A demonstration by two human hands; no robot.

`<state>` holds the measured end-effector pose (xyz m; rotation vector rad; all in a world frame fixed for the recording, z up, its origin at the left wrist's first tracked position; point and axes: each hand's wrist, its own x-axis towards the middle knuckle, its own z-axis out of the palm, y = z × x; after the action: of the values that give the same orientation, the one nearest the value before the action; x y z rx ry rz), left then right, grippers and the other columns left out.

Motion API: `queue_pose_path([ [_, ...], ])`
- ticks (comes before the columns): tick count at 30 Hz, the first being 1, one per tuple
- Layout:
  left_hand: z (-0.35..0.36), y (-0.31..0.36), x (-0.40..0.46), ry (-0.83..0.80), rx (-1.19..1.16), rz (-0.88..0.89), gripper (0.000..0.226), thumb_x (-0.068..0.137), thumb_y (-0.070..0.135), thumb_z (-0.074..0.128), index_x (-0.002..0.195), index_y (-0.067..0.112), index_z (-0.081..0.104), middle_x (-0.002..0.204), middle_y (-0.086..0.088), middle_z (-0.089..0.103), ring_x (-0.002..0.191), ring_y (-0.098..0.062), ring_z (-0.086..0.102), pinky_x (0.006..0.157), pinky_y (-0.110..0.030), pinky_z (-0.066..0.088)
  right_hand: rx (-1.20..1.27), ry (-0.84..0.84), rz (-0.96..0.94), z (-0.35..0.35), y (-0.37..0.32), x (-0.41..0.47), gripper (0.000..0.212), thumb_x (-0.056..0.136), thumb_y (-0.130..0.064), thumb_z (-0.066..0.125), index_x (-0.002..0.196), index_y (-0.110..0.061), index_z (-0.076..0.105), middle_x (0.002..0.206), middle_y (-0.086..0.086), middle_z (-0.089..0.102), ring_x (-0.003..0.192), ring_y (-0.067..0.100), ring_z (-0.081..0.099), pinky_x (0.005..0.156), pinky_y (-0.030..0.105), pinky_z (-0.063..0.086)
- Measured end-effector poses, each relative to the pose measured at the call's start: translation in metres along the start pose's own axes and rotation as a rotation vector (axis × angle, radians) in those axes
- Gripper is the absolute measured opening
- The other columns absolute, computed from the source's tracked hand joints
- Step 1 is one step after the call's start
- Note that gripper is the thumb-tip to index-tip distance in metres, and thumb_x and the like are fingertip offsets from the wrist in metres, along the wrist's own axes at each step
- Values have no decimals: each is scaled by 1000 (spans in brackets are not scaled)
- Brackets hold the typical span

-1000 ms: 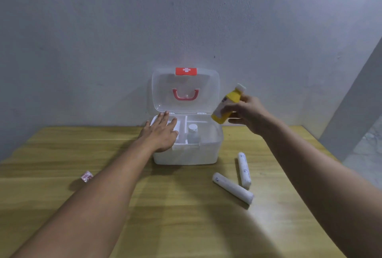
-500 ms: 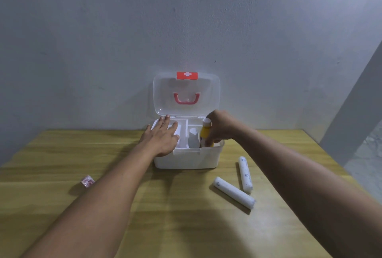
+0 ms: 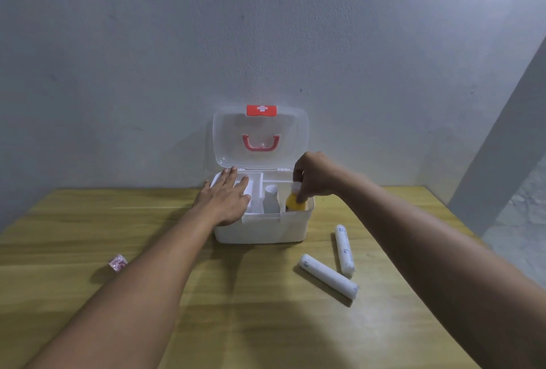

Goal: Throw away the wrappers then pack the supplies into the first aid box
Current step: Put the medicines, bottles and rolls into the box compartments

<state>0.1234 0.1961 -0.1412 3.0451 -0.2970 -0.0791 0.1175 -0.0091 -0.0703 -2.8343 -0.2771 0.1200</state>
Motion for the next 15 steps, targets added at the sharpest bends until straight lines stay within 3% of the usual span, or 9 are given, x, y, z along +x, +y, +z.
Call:
queue_pose_path([
  [3, 0, 1, 0, 4, -3, 0, 56, 100, 38, 18, 152, 27, 2, 161, -2, -14, 148, -16, -12, 119, -48, 3, 163, 67, 77, -11, 13, -6, 39, 68, -1, 82, 105, -4, 68, 95, 12, 71, 70, 20, 70, 60, 30, 60],
  [5, 0, 1, 0, 3, -2, 1, 56, 100, 37, 18, 152, 27, 2, 161, -2, -14, 148, -16, -12, 119, -49, 3, 263, 109, 175, -13, 26, -14, 24, 77, 7, 70, 100, 1, 66, 91, 19, 71, 73, 29, 72, 62, 39, 62],
  [7, -1, 1, 0, -1, -2, -3, 56, 100, 37, 18, 152, 27, 2, 161, -2, -14, 148, -16, -11, 120, -49, 4, 233, 34, 291, -6, 39, -23, 12, 82, 3, 67, 92, 8, 65, 85, 24, 72, 72, 32, 73, 53, 39, 61],
  [11, -1, 2, -2, -5, -1, -6, 55, 100, 36, 19, 152, 26, 2, 161, -2, -15, 148, -16, -11, 120, -49, 4, 135, -239, 454, 28, 54, -39, 30, 79, -16, 78, 77, 8, 60, 84, 27, 70, 63, 34, 71, 54, 41, 61],
  [15, -1, 3, -2, -5, -7, -3, 56, 100, 36, 19, 152, 26, 2, 161, -2, -15, 148, -16, -11, 120, -49, 4, 134, -246, 501, 43, 62, -44, 21, 72, 2, 73, 84, 14, 61, 77, 30, 71, 66, 37, 73, 62, 47, 62],
])
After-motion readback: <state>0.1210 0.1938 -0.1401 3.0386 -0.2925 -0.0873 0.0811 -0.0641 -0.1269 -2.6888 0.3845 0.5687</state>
